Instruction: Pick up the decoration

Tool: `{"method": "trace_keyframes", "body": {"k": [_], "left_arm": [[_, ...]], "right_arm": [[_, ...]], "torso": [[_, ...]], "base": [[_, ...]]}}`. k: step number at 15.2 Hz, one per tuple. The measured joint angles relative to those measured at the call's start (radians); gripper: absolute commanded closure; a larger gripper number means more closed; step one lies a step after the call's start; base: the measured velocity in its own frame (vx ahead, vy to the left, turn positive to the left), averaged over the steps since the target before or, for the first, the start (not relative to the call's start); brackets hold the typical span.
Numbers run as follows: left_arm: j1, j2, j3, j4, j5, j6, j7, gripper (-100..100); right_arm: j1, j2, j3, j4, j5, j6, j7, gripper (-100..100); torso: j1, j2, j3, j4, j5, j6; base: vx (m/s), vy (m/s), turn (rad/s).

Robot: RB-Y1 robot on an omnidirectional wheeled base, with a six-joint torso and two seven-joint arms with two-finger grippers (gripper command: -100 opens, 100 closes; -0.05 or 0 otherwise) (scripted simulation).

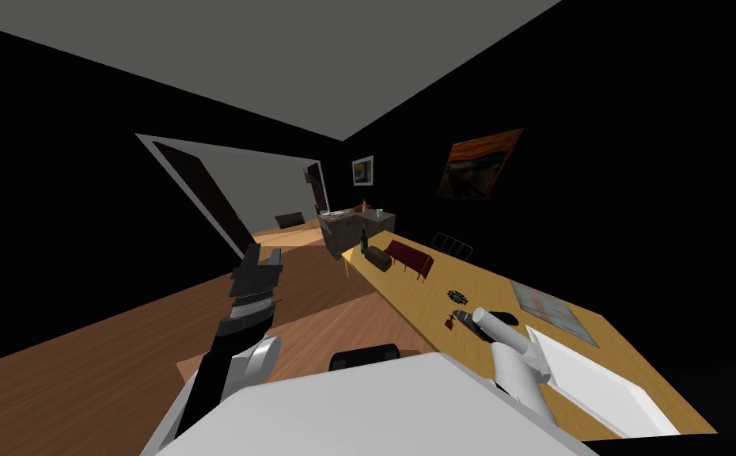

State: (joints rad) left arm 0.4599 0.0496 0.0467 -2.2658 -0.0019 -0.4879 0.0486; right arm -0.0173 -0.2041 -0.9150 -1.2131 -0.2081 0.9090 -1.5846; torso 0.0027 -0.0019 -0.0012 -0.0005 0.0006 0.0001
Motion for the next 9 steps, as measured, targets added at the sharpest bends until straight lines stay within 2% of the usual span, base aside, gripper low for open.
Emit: {"method": "trace_keyframes", "body": {"k": [7, 9], "left_arm": [[0.000, 0.000, 0.000, 0.000, 0.000, 0.000, 0.000, 0], [0.000, 0.000, 0.000, 0.000, 0.000, 0.000, 0.000, 0]], "right_arm": [[-0.046, -0.008, -0.064, 0.095, -0.002, 0.108, -0.116, -100], [-0.044, -0.002, -0.065, 0.100, -0.004, 0.107, -0.117, -100]], "torso": [[0.000, 0.000, 0.000, 0.000, 0.000, 0.000], [-0.002, 0.000, 0.000, 0.000, 0.000, 0.001]], "base": [[0.030, 0.016, 0.067], [0.046, -0.028, -0.064]]}}
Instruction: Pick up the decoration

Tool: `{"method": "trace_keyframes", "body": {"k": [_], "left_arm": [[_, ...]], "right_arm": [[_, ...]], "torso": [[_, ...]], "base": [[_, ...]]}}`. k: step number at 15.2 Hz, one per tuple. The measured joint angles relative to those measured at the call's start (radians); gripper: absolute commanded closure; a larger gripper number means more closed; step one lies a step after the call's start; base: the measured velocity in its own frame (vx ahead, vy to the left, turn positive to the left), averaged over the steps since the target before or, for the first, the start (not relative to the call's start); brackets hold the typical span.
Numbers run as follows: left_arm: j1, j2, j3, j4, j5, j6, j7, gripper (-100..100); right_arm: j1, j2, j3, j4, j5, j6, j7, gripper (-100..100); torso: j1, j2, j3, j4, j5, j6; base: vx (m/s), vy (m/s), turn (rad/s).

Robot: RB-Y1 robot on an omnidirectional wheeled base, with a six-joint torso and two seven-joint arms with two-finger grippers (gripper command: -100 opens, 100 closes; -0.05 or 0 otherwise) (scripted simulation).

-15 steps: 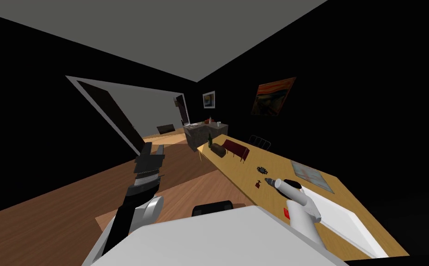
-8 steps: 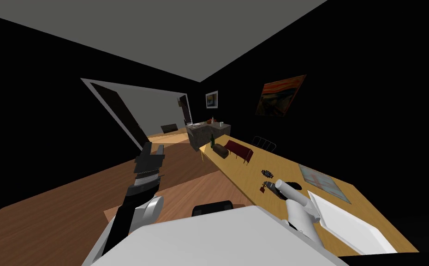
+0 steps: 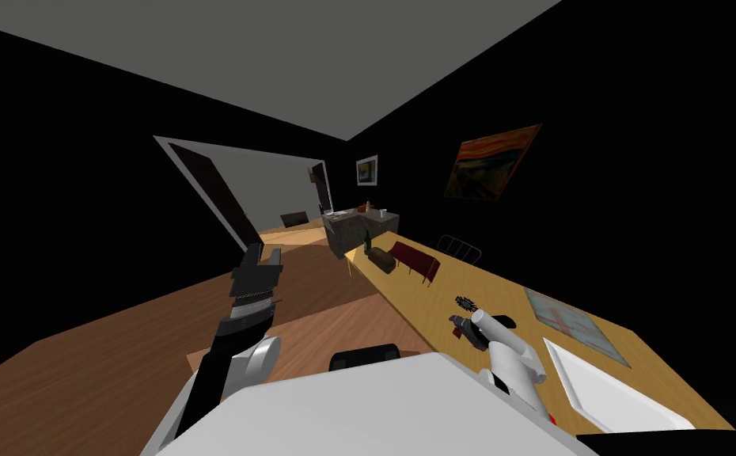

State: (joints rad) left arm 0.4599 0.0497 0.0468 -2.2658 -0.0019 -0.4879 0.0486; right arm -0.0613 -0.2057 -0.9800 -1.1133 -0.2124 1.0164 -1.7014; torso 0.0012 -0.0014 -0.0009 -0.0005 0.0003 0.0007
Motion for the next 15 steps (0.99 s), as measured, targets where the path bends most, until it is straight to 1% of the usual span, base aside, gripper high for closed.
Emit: {"method": "trace_keyframes", "body": {"k": [4, 5, 10, 13, 15], "left_arm": [[0.000, 0.000, 0.000, 0.000, 0.000, 0.000, 0.000, 0], [0.000, 0.000, 0.000, 0.000, 0.000, 0.000, 0.000, 0], [0.000, 0.000, 0.000, 0.000, 0.000, 0.000, 0.000, 0], [0.000, 0.000, 0.000, 0.000, 0.000, 0.000, 0.000, 0], [0.000, 0.000, 0.000, 0.000, 0.000, 0.000, 0.000, 0]], "right_arm": [[0.006, 0.020, 0.004, 0.042, -0.009, -0.060, 0.026, -100], [0.007, 0.021, 0.004, 0.044, -0.010, -0.065, 0.029, 100], [0.007, 0.021, 0.004, 0.044, -0.010, -0.065, 0.029, 100], [0.000, 0.005, 0.002, 0.026, -0.004, -0.036, 0.014, 100], [-0.002, -0.002, 0.000, 0.005, -0.001, -0.008, 0.004, 100]], "torso": [[-0.005, -0.003, -0.002, -0.001, -0.001, 0.000], [-0.004, -0.002, -0.001, 0.000, -0.001, 0.000], [-0.002, 0.000, 0.000, 0.000, -0.002, -0.001], [0.002, 0.004, 0.002, 0.000, -0.001, -0.002], [0.002, 0.005, 0.002, 0.001, 0.000, -0.001]], "base": [[0.064, -0.056, -0.048], [0.016, -0.014, 0.003], [-0.005, 0.004, 0.012], [-0.069, 0.066, 0.069], [-0.046, 0.036, 0.026]]}}
